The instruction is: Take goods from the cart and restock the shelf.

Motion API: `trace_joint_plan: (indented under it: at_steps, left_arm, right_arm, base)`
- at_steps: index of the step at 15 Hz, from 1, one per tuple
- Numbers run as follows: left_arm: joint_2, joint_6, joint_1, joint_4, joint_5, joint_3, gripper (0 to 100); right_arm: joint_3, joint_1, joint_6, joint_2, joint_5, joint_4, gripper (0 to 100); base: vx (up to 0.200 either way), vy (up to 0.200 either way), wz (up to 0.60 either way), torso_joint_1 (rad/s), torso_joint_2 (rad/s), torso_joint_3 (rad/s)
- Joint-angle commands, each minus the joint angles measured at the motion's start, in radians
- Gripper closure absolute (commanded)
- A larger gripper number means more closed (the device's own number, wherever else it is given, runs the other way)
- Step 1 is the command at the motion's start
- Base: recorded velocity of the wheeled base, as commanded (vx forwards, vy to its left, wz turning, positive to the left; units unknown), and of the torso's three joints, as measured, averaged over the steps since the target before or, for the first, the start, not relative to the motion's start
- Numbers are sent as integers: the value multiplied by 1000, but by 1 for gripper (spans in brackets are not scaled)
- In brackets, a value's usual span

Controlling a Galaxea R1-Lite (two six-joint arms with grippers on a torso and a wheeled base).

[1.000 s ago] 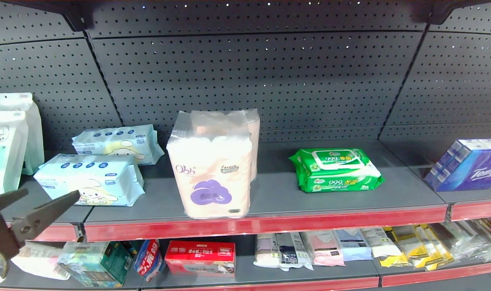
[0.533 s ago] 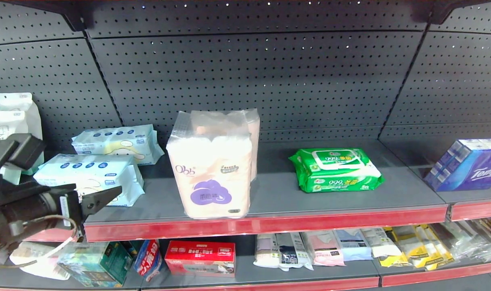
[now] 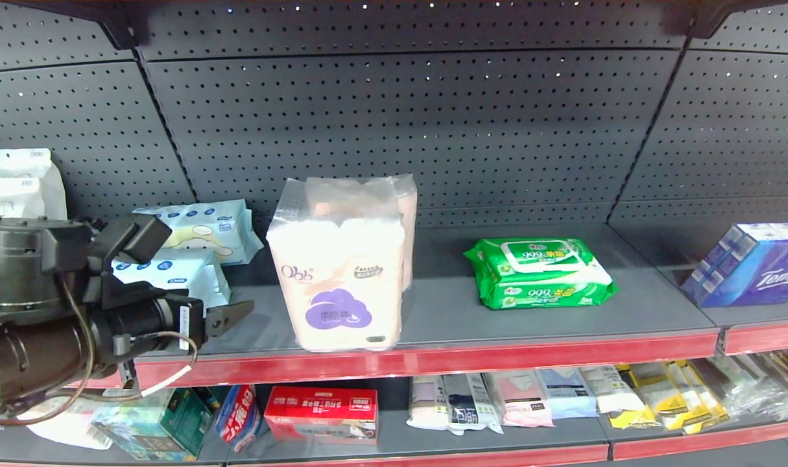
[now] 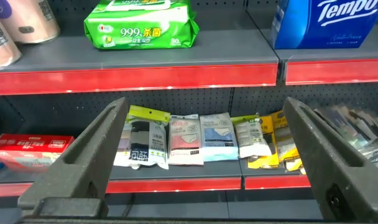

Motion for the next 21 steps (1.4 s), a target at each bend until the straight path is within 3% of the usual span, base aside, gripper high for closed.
trace_joint_plan:
  at_steps: [1,3,6,18,21]
  left_arm:
    - [24,16,-3,17,16,-34,0]
    - [39,36,-24,34,26,-52,0]
    - [71,36,-44,46,39,-80,0]
    - [145,38,-33,86,123,-178,0]
    - [172,58,-33,84,123,-198,0]
  right_arm:
    - [0,0,0,0,0,0,0]
    - [0,0,0,0,0,0,0]
    - [0,0,0,0,0,0,0]
    - [0,0,0,0,0,0,0]
    - [0,0,0,0,0,0,0]
  base:
    - [0,0,0,0,0,0]
    - [0,0,0,0,0,0]
    - [0,0,0,0,0,0]
    - [0,0,0,0,0,0]
    - [0,0,0,0,0,0]
